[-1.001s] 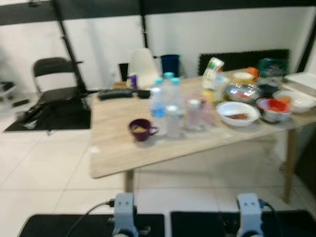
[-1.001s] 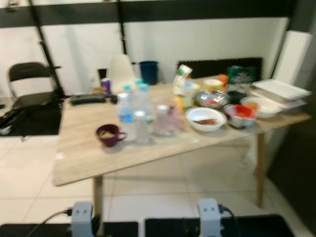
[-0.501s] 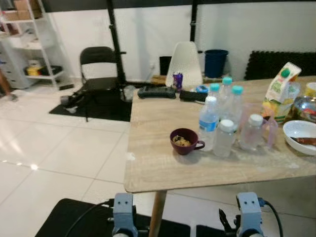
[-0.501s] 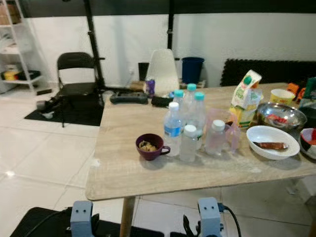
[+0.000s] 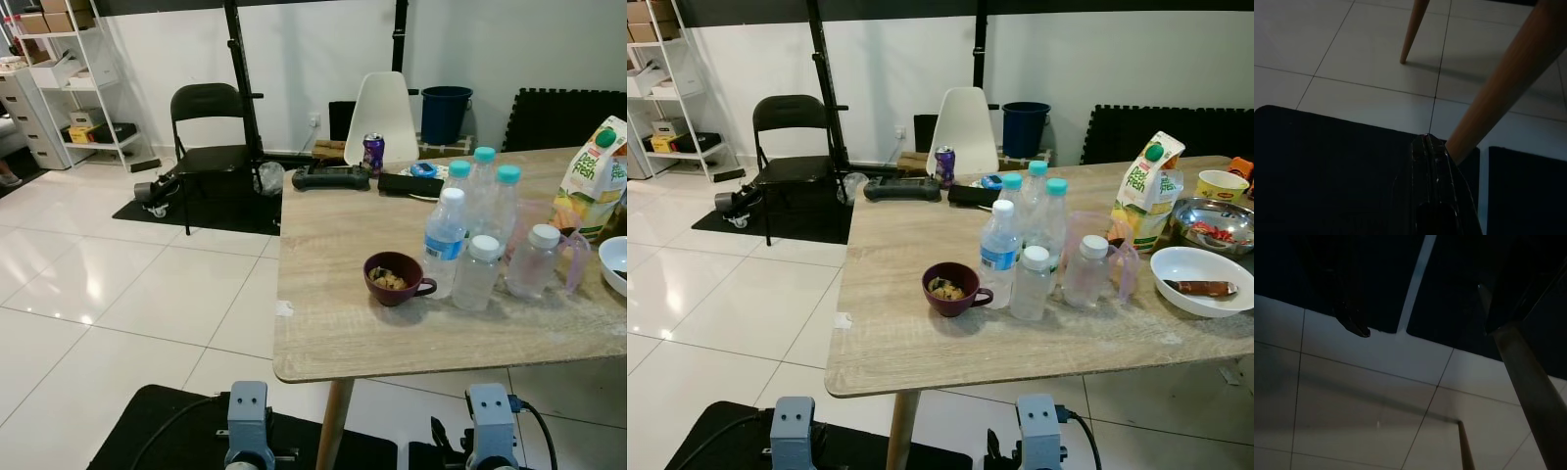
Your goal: Restocking fridge
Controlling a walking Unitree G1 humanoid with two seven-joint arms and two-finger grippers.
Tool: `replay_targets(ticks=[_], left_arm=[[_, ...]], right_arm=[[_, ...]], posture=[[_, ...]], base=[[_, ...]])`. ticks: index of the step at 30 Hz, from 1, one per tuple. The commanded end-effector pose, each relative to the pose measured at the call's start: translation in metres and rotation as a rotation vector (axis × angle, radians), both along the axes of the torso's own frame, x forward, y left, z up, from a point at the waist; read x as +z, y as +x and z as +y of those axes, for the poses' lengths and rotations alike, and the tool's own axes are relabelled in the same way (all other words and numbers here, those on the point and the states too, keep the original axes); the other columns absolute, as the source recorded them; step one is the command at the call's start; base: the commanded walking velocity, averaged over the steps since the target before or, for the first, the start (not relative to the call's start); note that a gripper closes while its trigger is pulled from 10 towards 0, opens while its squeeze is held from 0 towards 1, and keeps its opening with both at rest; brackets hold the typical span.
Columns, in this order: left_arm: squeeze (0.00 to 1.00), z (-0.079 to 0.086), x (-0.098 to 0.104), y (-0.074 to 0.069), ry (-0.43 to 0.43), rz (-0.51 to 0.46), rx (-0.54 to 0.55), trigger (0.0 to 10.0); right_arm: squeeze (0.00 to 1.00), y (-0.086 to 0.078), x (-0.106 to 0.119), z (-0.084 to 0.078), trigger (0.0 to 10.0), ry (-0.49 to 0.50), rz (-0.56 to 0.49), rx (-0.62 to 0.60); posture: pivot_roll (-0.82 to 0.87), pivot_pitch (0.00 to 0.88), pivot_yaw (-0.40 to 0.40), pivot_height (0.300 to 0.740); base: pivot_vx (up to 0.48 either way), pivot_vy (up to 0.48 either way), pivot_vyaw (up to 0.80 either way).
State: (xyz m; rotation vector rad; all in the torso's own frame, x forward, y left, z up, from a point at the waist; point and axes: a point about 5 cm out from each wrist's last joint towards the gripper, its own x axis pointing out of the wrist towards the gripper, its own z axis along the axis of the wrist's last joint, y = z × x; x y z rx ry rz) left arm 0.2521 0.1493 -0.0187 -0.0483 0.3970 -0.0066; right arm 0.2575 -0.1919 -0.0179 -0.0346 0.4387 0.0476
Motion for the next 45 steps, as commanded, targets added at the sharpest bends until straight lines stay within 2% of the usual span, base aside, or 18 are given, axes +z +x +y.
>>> replay_targets(ticks=[1, 2, 3, 5, 7, 9, 13, 19, 29, 45], left_arm=[[0.0, 0.017, -0.019, -0.022, 0.048, 0.087, 0.032, 10.0], [0.0, 0.017, -0.019, -0.022, 0.048, 0.087, 0.032, 10.0], [0.0, 0.024, -0.024, -0.031, 0.049, 0.114, 0.057, 10.0], [0.0, 0.032, -0.031, -0.042, 0.045, 0.147, 0.086, 10.0], [0.0, 0.035, -0.035, -0.048, 0.038, 0.177, 0.1, 10.0], [0.0, 0.035, -0.035, -0.048, 0.035, 0.181, 0.101, 10.0], [0.0, 0.031, -0.032, -0.041, 0.012, 0.167, 0.104, 10.0], [0.0, 0.03, -0.027, -0.032, -0.014, 0.152, 0.13, 10.0], [0.0, 0.029, -0.025, -0.029, -0.023, 0.145, 0.129, 10.0], [0.0, 0.023, -0.021, -0.024, 0.005, 0.118, 0.078, 10.0]], right_arm=[[0.0, -0.025, -0.02, -0.013, 10.0, -0.037, 0.111, -0.017], [0.0, -0.025, -0.02, -0.013, 10.0, -0.037, 0.111, -0.017], [0.0, -0.035, -0.026, -0.021, 10.0, -0.048, 0.142, -0.036], [0.0, -0.045, -0.031, -0.029, 10.0, -0.05, 0.173, -0.068], [0.0, -0.047, -0.031, -0.03, 10.0, -0.048, 0.178, -0.081], [0.0, -0.046, -0.031, -0.03, 10.0, -0.048, 0.175, -0.08], [0.0, -0.033, -0.024, -0.02, 10.0, -0.027, 0.129, -0.066], [0.0, -0.023, -0.018, -0.013, 10.0, -0.014, 0.092, -0.047], [0.0, -0.018, -0.013, -0.012, 10.0, -0.005, 0.067, -0.05], [0.0, -0.017, -0.013, -0.01, 10.0, 0.0, 0.062, -0.05]], posture=[[-0.04, 0.099, 0.062, 0.74], [-0.04, 0.099, 0.062, 0.74], [-0.04, 0.1, 0.062, 0.74], [-0.04, 0.102, 0.063, 0.74], [-0.04, 0.103, 0.064, 0.74], [-0.04, 0.103, 0.064, 0.74], [-0.03, 0.106, 0.064, 0.74], [-0.03, 0.105, 0.061, 0.74], [-0.04, 0.102, 0.067, 0.74], [-0.04, 0.1, 0.067, 0.74]], base=[[0.0, 0.0, 0.0], [0.0, 0.0, 0.0], [0.0, 0.0, 0.0], [0.0, 0.0, 0.0], [0.0, 0.0, 0.0], [0.0, 0.0, 0.0], [0.0, 0.0, 0.0], [0.0, -0.24, 0.0], [0.0, -0.48, 0.0], [0.0, 0.0, 0.0]])
